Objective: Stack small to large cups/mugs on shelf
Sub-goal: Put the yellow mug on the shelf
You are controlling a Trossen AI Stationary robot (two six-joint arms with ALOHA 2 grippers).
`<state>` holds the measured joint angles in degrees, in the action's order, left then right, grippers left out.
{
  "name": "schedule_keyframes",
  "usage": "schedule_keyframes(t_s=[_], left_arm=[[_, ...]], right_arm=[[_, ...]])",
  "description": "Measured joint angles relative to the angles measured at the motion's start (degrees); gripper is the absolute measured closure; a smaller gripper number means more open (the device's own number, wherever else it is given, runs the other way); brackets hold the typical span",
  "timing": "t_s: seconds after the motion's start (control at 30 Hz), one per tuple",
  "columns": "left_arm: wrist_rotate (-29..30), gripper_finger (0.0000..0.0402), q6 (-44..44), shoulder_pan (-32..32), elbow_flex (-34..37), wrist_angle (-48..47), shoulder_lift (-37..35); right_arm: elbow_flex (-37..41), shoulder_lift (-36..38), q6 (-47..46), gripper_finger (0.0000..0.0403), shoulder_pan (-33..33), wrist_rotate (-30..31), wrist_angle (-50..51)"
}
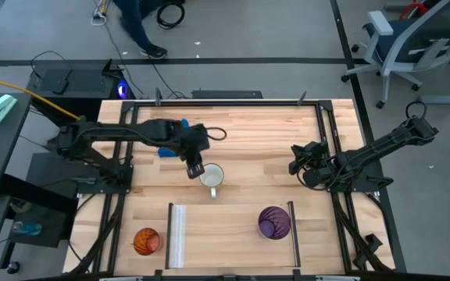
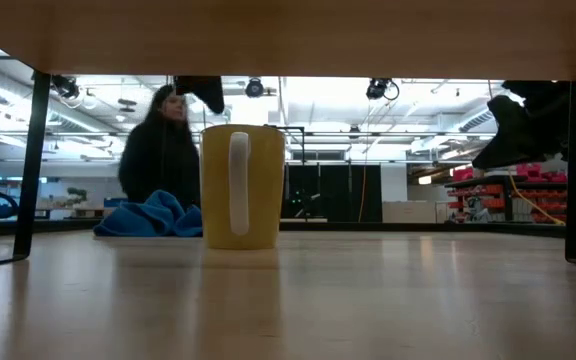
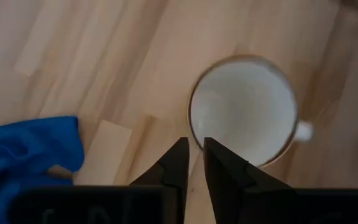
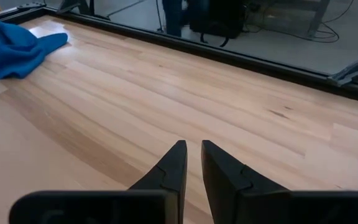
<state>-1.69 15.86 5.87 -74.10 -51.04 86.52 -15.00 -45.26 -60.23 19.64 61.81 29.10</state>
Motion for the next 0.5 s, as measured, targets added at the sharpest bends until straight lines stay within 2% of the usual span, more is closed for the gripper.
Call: schedule_keyframes(t_s=[0.23, 0.5], left_arm=[[-1.51, 0.0305, -5.10, -1.01, -0.25, 0.18, 4.14], [-0.96, 0.0260, -6.97, -0.79, -0.25, 5.54, 4.59]], right_arm=[[0.00, -0.01, 0.42, 0.0348, 0.00, -0.42, 0.00], [0.00, -0.01, 0.44, 0.0348, 0.00, -0.62, 0.43]])
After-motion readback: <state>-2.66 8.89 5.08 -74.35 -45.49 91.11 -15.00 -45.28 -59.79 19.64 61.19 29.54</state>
